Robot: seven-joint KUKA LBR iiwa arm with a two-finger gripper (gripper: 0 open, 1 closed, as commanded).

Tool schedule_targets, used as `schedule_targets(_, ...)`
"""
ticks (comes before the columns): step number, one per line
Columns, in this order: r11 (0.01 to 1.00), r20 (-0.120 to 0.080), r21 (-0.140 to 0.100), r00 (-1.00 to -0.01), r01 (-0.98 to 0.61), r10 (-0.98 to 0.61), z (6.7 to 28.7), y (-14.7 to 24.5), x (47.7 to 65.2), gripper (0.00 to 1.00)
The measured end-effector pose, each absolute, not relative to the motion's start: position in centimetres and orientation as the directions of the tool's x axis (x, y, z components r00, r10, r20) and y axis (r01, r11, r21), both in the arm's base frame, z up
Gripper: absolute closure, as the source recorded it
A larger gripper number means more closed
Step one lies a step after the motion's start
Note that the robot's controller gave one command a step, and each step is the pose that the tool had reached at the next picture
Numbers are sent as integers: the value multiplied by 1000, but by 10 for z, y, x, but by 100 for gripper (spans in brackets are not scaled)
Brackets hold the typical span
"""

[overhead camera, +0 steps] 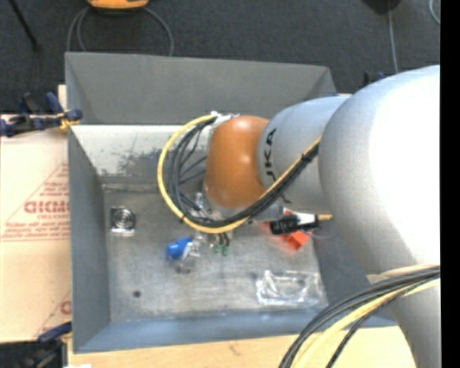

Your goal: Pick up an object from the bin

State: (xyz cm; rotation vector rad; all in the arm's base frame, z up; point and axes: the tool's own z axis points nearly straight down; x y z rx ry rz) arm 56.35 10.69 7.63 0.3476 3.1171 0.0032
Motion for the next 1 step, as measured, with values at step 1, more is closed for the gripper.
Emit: schedule_targets(1, 975, -6, 3, -975, 220, 220, 78, 107, 565, 0)
